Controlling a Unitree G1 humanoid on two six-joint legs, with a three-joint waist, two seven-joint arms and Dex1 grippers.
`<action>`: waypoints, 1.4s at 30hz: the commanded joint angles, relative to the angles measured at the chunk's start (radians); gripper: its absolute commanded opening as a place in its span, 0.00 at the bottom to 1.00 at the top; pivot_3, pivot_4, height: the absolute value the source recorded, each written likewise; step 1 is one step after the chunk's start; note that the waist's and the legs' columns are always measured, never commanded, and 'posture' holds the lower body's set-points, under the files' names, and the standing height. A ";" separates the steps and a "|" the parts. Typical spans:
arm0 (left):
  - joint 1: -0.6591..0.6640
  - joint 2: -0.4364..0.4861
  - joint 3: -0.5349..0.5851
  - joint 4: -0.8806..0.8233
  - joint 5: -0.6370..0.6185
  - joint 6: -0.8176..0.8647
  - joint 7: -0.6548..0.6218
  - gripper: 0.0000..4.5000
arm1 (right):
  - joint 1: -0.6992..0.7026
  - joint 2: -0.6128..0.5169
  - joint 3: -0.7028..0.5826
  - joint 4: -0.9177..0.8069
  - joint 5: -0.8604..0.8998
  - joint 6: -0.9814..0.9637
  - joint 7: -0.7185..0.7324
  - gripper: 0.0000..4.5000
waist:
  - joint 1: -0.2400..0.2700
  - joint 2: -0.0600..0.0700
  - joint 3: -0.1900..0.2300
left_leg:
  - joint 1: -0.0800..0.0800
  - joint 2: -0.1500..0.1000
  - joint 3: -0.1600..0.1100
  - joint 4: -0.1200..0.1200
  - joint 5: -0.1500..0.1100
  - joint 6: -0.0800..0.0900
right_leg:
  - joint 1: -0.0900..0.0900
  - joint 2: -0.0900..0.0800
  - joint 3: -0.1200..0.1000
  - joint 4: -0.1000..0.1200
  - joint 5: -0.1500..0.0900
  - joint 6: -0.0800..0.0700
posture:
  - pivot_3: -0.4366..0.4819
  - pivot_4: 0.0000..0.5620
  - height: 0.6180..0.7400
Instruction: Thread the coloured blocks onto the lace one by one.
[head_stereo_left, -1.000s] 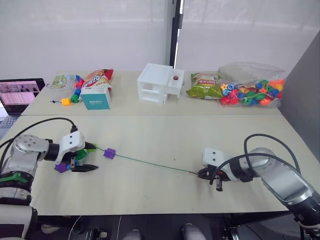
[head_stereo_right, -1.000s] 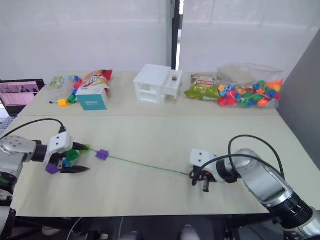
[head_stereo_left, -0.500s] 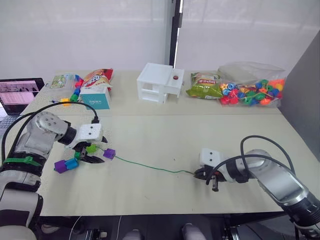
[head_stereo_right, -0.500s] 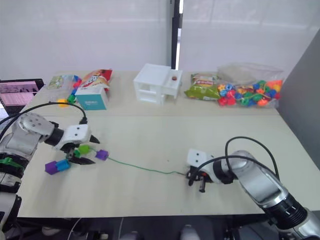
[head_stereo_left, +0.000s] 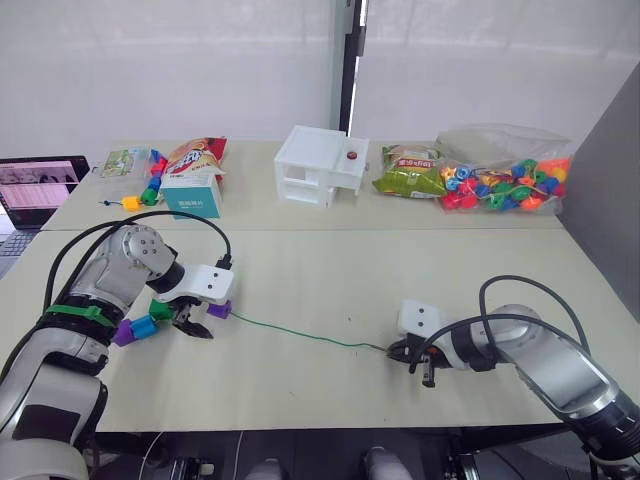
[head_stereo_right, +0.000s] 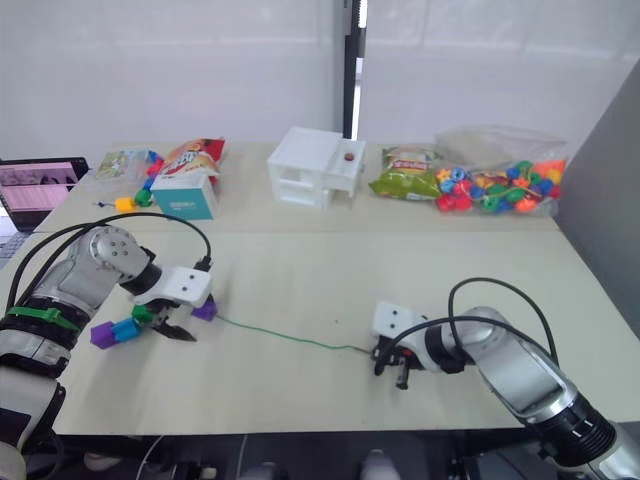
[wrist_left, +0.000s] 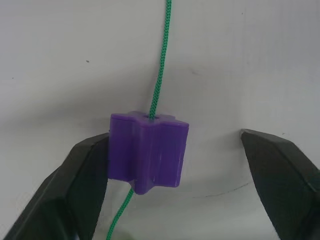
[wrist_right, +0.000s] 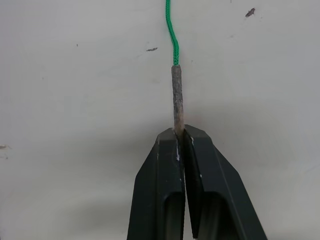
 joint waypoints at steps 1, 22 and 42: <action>-0.009 0.004 0.001 -0.025 0.006 0.006 -0.007 0.56 | -0.005 -0.003 -0.029 -0.032 0.011 0.007 -0.004 0.00 | 0.000 0.000 0.000 | 0.000 0.000 0.000 0.000 0.000 0.000 | 0.000 0.000 0.000 0.000 0.000 0.000 | 0.48 0.27 1.00; 0.036 0.140 0.020 -0.015 0.048 -0.023 -0.011 0.31 | -0.002 -0.117 -0.067 0.082 -0.008 -0.095 0.058 0.00 | -0.001 0.000 0.000 | 0.000 0.000 0.000 0.000 0.000 0.000 | 0.000 0.000 0.000 0.000 0.000 0.000 | 0.48 0.27 1.00; 0.199 0.391 0.002 -0.249 -0.099 0.110 -0.032 0.31 | 0.103 -0.236 -0.158 0.310 -0.050 -0.263 0.134 0.00 | 0.010 0.000 0.000 | 0.000 0.000 0.000 0.001 0.000 0.001 | 0.002 0.000 0.000 -0.001 0.000 0.000 | 0.48 0.27 1.00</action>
